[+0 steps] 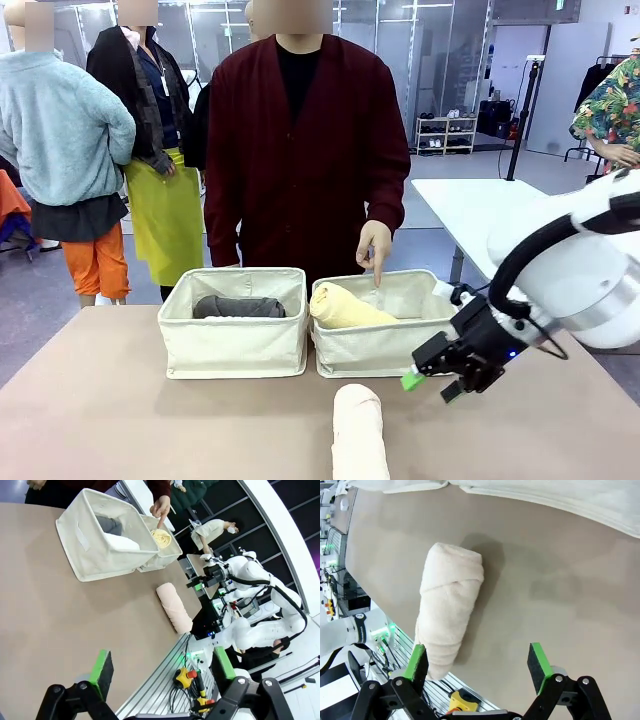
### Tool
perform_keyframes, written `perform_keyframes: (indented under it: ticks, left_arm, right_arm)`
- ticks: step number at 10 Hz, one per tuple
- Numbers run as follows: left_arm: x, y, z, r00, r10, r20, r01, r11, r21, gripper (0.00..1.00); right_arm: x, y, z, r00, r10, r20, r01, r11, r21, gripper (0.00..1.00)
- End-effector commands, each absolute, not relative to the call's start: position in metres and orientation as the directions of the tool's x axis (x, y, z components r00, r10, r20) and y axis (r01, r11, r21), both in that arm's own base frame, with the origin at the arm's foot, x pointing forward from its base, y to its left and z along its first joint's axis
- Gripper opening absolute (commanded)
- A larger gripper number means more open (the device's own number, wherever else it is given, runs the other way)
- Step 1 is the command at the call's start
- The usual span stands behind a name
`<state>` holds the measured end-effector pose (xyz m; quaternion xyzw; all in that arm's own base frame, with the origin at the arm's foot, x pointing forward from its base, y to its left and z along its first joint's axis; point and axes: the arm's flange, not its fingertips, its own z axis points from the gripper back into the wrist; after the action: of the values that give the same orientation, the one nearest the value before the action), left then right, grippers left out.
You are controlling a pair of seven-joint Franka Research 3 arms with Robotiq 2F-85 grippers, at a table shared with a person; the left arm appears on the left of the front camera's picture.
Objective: Divide the towels into two baskets.
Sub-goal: Pick up one hotel-folded towel from the bottom of the table and place it in the Fabric basket indicated by the person.
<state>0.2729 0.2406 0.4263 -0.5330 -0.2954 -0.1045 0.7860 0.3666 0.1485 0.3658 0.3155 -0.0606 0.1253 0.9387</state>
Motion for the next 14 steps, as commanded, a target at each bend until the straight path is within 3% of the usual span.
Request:
perform_keyframes:
  ticks: [1, 5, 12, 13, 14]
  left_arm:
    - [0.269, 0.242, 0.427, 0.801, 0.15, 0.58, 0.485, 0.406, -0.775, 1.0]
    - [0.269, 0.242, 0.427, 0.801, 0.15, 0.58, 0.485, 0.406, -0.775, 1.0]
    - [0.269, 0.242, 0.427, 0.801, 0.15, 0.58, 0.485, 0.406, -0.775, 1.0]
    - [0.269, 0.242, 0.427, 0.801, 0.15, 0.58, 0.485, 0.406, -0.775, 1.0]
    - [0.269, 0.242, 0.427, 0.801, 0.15, 0.58, 0.485, 0.406, -0.775, 1.0]
  right_arm:
    - [0.348, 0.181, 0.345, 0.967, 0.165, 0.193, -0.248, 0.773, 0.583, 1.0]
    - [0.329, 0.237, 0.319, 0.965, 0.183, 0.187, -0.256, 0.802, 0.54, 1.0]
    - [0.343, 0.273, 0.293, 0.964, 0.191, 0.186, -0.264, 0.791, 0.552, 1.0]
    - [0.347, 0.276, 0.294, 0.96, 0.199, 0.195, -0.275, 0.783, 0.557, 0.89]
    - [0.348, 0.276, 0.292, 0.957, 0.217, 0.194, -0.289, 0.782, 0.552, 0.66]
